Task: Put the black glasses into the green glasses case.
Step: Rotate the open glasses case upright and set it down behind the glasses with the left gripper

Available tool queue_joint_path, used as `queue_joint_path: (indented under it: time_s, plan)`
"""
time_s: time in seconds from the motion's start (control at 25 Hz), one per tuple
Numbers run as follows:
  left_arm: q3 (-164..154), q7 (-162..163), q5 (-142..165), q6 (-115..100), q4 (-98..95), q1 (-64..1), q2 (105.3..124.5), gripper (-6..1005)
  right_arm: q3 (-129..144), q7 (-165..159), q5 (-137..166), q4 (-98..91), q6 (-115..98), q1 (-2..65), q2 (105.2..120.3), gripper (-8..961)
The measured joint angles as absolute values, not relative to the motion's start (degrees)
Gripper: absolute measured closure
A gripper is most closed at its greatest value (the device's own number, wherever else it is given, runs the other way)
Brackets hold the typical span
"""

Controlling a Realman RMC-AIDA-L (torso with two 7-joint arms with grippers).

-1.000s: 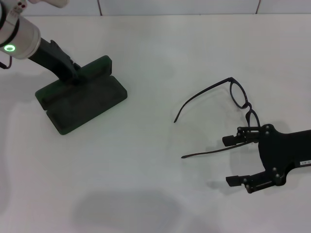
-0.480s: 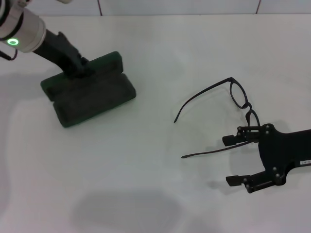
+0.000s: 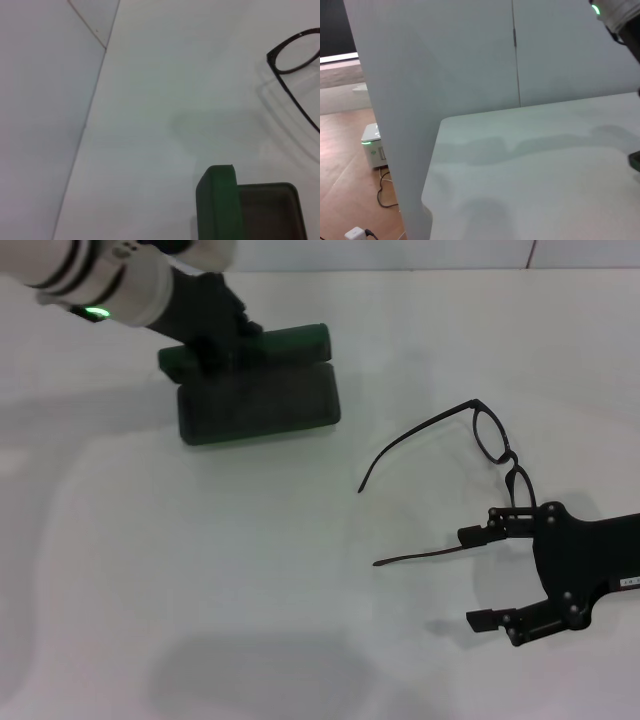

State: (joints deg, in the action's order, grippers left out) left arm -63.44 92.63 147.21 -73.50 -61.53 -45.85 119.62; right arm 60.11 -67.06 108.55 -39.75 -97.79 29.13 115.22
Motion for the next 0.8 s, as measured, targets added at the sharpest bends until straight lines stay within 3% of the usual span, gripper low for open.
queue_joint_path:
  time_s: [0.8]
  plan:
    - [-70.5, 96.9, 144.2, -70.9, -56.7, -45.9, 119.76, 780, 60.1, -66.8, 108.5, -39.2, -97.4, 29.1, 115.38, 99]
